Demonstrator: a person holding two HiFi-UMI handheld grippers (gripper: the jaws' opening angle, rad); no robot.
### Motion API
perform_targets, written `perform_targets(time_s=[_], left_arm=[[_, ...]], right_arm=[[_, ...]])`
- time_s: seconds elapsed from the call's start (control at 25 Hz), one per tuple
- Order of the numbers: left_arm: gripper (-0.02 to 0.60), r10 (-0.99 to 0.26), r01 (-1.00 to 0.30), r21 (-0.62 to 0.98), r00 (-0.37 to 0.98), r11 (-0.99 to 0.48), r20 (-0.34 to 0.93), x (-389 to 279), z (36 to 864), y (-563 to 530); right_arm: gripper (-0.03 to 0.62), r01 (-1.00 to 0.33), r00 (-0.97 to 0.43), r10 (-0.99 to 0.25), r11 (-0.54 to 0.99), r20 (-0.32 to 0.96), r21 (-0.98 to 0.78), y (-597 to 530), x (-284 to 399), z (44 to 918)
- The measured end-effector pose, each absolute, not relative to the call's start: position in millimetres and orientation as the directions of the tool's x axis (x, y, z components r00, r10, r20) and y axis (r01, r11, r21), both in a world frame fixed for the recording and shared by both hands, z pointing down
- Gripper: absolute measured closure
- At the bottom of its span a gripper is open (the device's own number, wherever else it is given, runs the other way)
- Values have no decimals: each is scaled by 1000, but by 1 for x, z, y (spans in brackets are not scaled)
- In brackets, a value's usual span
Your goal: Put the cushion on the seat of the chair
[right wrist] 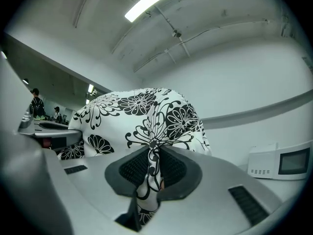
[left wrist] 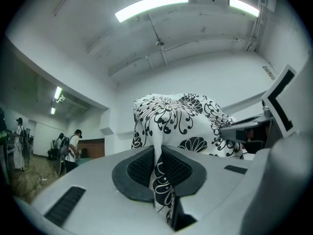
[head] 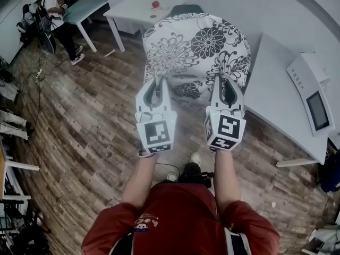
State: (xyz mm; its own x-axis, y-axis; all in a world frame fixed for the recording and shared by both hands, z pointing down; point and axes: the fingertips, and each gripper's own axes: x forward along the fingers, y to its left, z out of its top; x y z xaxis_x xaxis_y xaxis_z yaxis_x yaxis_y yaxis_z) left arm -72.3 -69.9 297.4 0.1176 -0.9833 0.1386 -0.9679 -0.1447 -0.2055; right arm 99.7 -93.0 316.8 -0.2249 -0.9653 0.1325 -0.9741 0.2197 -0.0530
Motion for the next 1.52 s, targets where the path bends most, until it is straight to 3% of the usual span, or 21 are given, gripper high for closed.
perform_targets(time_s=[1.52], left_arm=[[532,-985,-976,-164,121,-141,126,-67,297,-70]], right_arm=[[534,-973,-232,-964,232,129,-10,-94,105,311]])
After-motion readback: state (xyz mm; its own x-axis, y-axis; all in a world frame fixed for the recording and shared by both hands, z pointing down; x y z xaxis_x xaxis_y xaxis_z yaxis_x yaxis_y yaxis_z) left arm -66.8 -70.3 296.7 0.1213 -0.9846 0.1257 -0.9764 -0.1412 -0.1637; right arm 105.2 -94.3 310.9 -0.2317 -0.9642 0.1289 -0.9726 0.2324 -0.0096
